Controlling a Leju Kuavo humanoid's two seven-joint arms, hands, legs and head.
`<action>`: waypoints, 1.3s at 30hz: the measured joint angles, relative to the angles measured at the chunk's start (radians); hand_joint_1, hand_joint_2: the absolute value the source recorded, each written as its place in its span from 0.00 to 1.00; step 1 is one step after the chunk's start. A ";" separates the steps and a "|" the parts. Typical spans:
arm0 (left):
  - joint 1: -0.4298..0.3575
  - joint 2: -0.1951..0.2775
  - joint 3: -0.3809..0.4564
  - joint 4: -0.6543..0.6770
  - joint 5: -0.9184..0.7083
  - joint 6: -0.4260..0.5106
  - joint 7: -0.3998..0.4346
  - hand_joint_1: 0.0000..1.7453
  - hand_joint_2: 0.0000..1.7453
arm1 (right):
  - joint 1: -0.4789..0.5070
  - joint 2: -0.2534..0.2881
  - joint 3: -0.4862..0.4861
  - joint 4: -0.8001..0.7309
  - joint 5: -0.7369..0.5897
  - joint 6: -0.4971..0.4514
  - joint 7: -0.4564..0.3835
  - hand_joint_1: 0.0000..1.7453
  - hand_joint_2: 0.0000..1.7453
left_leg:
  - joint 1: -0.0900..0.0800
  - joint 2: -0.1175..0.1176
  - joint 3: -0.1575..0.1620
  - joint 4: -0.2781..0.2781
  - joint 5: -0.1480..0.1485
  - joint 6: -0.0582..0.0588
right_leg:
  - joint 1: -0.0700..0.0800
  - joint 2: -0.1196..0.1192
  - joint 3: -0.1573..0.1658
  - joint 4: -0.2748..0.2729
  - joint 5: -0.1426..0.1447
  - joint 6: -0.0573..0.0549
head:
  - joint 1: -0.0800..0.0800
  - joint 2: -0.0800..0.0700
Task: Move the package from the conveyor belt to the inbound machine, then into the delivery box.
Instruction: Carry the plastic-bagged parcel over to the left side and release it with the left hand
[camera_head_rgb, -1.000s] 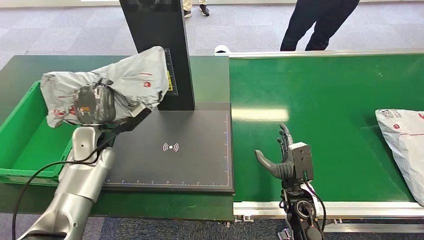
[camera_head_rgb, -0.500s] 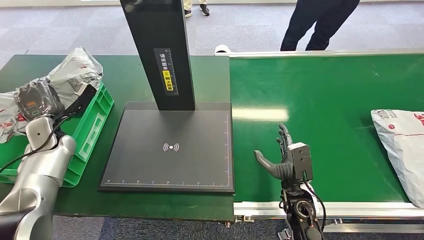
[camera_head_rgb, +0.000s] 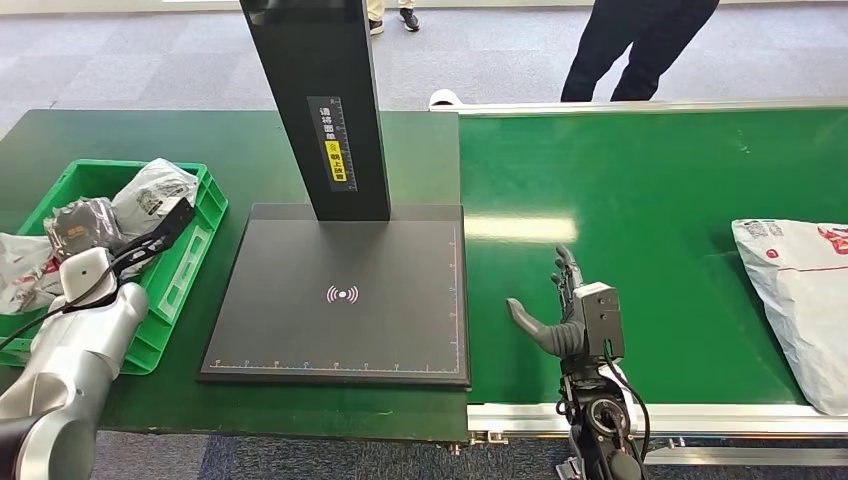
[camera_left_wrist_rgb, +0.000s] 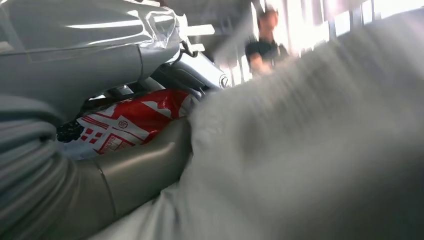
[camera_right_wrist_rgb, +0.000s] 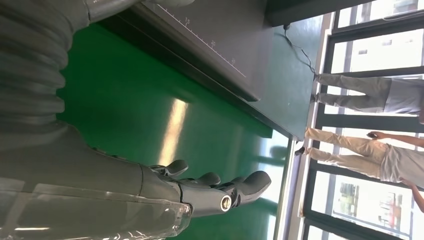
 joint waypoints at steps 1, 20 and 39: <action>-0.003 -0.002 0.002 0.010 0.006 -0.049 -0.007 1.00 1.00 | -0.003 0.001 0.000 0.002 0.003 0.002 0.000 0.00 1.00 | 0.000 0.000 0.000 0.000 0.000 0.000 | 0.000 0.000 0.000 0.000 0.000 0.000 | 0.000 0.000; -0.031 -0.006 0.028 0.071 0.068 -0.205 -0.017 0.24 1.00 | -0.026 0.014 0.001 0.029 0.018 0.020 0.005 0.00 1.00 | 0.000 -0.001 0.000 0.000 0.000 0.000 | 0.000 -0.001 0.001 0.000 0.000 0.000 | 0.000 0.000; 0.007 -0.003 0.058 0.059 0.177 0.122 -0.081 0.00 1.00 | -0.025 0.015 0.010 0.037 0.007 0.016 0.018 0.00 1.00 | 0.000 -0.001 0.000 0.000 0.000 0.000 | 0.000 -0.001 0.001 0.000 0.000 0.000 | 0.000 0.000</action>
